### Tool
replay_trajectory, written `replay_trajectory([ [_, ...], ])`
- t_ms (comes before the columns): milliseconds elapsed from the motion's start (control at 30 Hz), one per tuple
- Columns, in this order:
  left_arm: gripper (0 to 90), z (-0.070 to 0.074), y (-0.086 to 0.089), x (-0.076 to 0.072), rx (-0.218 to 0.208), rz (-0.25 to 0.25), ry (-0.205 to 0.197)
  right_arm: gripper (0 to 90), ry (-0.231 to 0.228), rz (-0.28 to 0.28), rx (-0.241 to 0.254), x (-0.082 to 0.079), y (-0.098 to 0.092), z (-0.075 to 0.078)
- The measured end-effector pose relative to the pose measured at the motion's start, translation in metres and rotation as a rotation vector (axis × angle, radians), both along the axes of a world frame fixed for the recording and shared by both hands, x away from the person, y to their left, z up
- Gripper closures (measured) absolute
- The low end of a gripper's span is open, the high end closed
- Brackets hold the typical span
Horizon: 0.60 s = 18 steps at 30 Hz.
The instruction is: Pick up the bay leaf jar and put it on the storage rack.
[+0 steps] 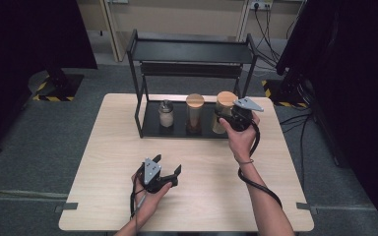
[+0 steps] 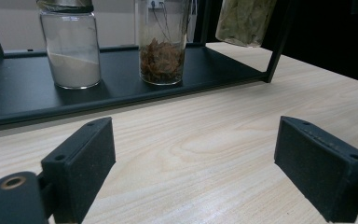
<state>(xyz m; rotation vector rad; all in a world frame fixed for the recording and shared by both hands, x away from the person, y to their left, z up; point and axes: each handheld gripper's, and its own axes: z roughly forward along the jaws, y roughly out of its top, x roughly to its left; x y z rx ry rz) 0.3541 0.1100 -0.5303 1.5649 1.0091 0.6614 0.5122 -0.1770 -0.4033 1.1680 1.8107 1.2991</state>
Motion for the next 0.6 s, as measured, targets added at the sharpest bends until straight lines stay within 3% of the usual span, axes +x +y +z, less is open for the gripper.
replay_trajectory([
  [600,11.8,0.0,0.0,0.0,0.0,0.0,-0.003,25.2,0.006,-0.015,0.0,0.012,0.004,-0.002],
])
